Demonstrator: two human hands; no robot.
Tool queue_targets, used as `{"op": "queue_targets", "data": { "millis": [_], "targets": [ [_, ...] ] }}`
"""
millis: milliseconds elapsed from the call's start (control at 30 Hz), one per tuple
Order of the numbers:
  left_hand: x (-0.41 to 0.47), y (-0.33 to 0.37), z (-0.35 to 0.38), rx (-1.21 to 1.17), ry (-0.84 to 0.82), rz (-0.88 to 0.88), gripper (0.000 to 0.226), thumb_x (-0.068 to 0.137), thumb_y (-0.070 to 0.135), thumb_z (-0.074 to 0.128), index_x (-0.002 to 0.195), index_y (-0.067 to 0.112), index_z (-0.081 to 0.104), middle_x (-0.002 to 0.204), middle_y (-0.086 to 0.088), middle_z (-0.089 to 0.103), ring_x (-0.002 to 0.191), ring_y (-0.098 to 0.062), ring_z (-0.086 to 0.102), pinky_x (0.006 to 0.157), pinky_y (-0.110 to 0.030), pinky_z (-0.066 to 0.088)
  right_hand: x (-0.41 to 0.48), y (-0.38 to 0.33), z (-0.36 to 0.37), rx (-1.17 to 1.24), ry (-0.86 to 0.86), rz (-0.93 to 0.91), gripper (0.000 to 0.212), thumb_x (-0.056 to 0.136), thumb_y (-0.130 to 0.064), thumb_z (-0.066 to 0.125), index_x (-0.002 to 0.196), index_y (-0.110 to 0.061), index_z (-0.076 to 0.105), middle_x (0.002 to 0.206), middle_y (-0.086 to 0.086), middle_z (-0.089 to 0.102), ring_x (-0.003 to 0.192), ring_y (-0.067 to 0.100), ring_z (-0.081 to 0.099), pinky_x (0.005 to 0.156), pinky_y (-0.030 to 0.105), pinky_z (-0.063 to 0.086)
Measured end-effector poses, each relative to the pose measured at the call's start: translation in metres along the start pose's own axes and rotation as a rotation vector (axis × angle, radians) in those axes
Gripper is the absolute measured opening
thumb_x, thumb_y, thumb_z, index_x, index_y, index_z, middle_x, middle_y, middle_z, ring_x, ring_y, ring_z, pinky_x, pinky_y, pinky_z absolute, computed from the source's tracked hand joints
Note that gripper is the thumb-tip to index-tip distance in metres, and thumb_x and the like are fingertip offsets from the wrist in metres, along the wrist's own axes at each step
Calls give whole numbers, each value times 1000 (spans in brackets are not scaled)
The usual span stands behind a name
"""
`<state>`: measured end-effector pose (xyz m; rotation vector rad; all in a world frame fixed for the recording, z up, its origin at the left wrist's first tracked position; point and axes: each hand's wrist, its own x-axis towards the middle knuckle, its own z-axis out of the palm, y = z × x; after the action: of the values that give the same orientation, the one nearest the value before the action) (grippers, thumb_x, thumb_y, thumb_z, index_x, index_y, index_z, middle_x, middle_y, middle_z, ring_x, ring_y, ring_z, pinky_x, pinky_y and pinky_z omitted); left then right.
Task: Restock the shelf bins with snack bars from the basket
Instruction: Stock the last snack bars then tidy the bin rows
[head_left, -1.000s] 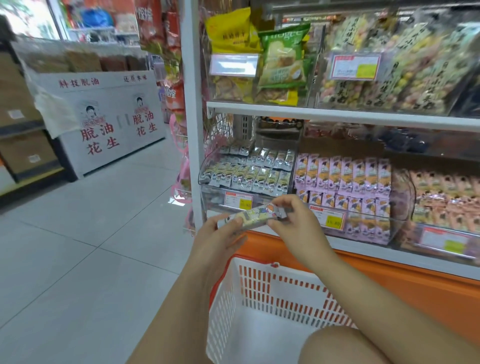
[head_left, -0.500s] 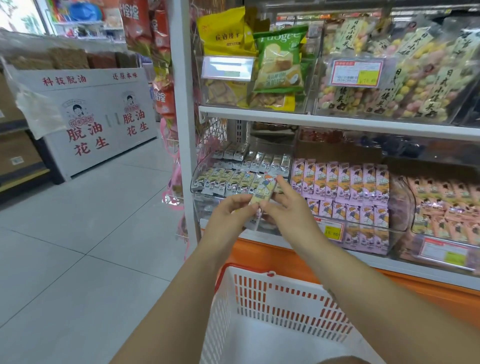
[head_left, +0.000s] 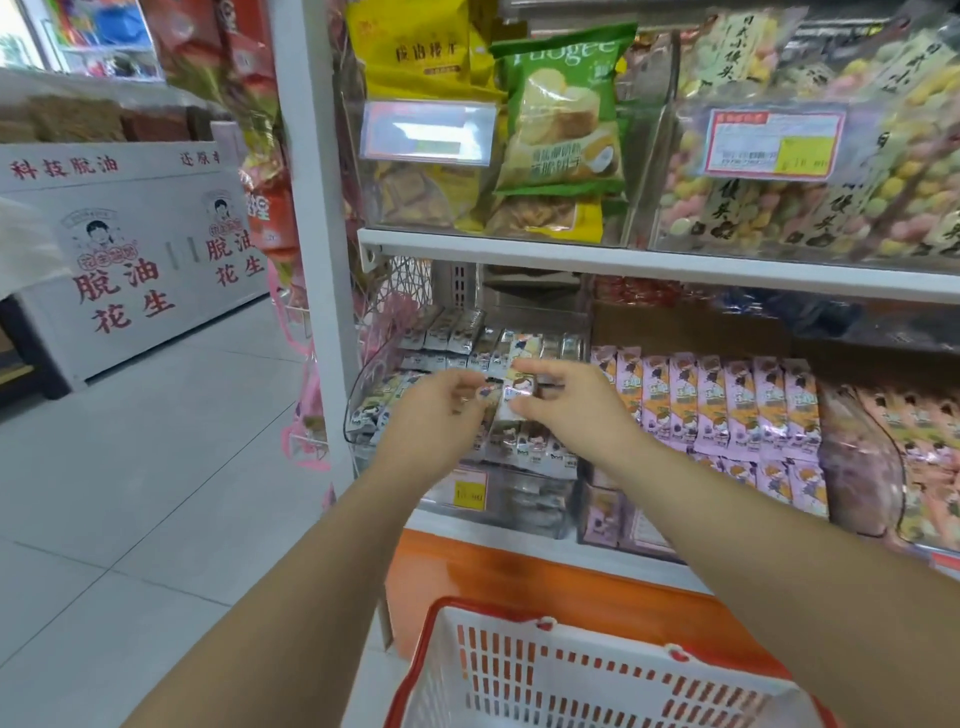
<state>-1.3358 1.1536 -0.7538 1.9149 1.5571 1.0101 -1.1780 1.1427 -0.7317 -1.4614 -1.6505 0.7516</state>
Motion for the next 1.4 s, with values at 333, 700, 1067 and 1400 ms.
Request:
{"op": "queue_targets", "data": {
  "millis": [333,700,1067,1400],
  "targets": [
    [12,-62,7,613,13,162,56,92,59,16,138,39,42,144,15,39,134,-14,32,112,-38,12,84,23,27,-292,97,44,45,93,-6,56,137,-6,49,128,18,56,104,27,58,90,30,45],
    [12,-74,11,596,100,239,66,85,62,9,132,39,50,136,14,49,126,-16,43,109,-39,18,140,24,61,-424,55,95,29,97,-28,50,112,-6,61,113,15,63,106,32,58,91,36,47],
    [11,-72,11,599,101,231,67,85,61,7,133,39,49,137,14,48,127,-16,42,111,-43,18,153,30,58,-716,-145,87,62,100,-40,36,151,-16,14,151,17,32,140,38,26,113,56,22],
    [9,-65,6,601,0,193,45,99,51,26,142,39,35,150,14,32,140,-12,23,116,-43,8,117,10,47,-768,-152,-62,60,99,-38,41,151,-20,17,155,10,27,141,33,25,116,52,17]
  ]
}}
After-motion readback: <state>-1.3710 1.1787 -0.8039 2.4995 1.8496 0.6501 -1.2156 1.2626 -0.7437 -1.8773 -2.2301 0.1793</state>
